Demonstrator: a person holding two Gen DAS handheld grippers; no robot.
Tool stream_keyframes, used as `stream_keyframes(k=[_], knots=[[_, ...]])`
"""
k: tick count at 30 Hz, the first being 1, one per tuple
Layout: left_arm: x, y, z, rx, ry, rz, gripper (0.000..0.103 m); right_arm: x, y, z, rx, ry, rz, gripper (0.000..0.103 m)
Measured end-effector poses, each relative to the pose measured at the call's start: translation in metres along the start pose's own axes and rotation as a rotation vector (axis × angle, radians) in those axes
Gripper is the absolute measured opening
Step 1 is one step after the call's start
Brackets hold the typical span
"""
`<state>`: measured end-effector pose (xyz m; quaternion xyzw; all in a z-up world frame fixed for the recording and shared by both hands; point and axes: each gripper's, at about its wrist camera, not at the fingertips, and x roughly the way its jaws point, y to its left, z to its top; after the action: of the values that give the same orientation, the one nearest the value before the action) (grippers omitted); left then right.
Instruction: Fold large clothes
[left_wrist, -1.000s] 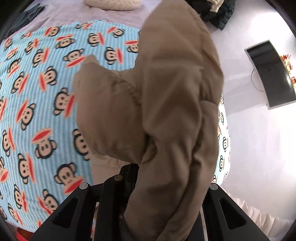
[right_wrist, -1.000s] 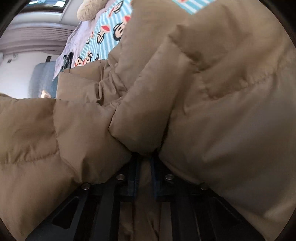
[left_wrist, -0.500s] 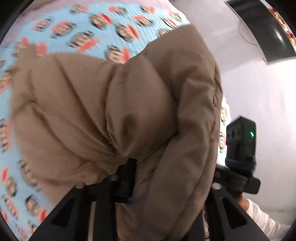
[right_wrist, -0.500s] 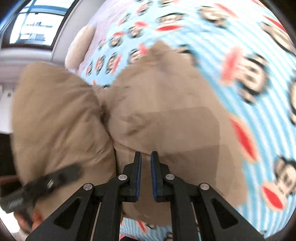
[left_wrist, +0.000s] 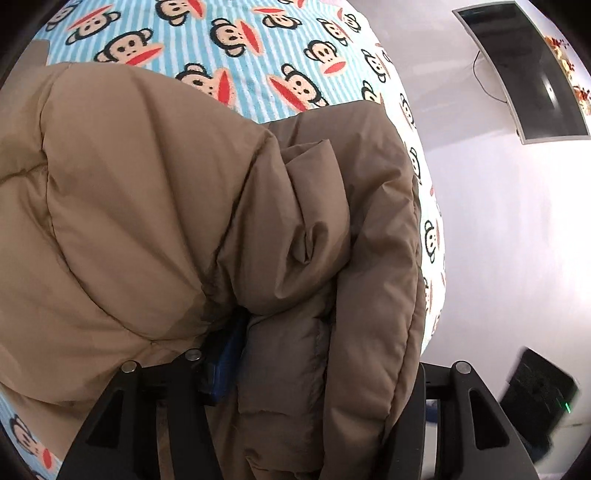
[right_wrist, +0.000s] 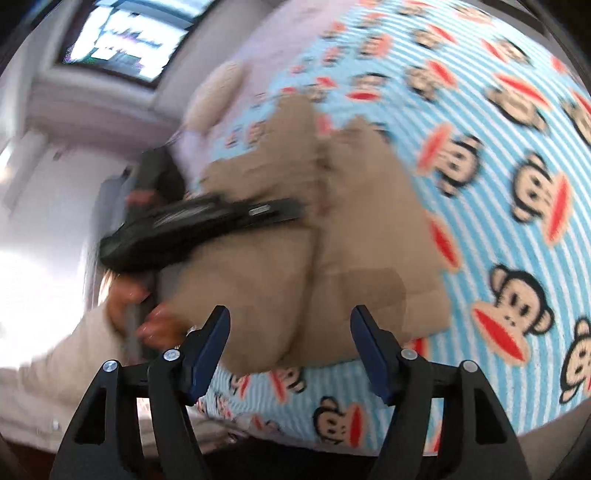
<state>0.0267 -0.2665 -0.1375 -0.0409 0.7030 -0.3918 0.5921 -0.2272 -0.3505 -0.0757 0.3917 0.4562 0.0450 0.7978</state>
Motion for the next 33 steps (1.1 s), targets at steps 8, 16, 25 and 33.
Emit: stream_keyframes(k=[8, 16, 25, 33], knots=[[-0.042, -0.040, -0.014, 0.138, -0.119, 0.107, 0.054, 0.043, 0.033, 0.004, -0.101, 0.005, -0.188, 0.018], [-0.116, 0.019, -0.019, 0.061, -0.433, 0.405, 0.054, 0.025, -0.045, -0.009, 0.181, -0.005, -0.257, 0.010], [-0.052, 0.036, 0.011, 0.077, -0.400, 0.518, 0.054, 0.041, -0.080, -0.031, 0.285, 0.038, -0.246, 0.010], [-0.008, -0.009, 0.023, 0.177, -0.376, 0.594, 0.054, 0.000, -0.108, -0.031, 0.401, -0.011, -0.224, 0.014]])
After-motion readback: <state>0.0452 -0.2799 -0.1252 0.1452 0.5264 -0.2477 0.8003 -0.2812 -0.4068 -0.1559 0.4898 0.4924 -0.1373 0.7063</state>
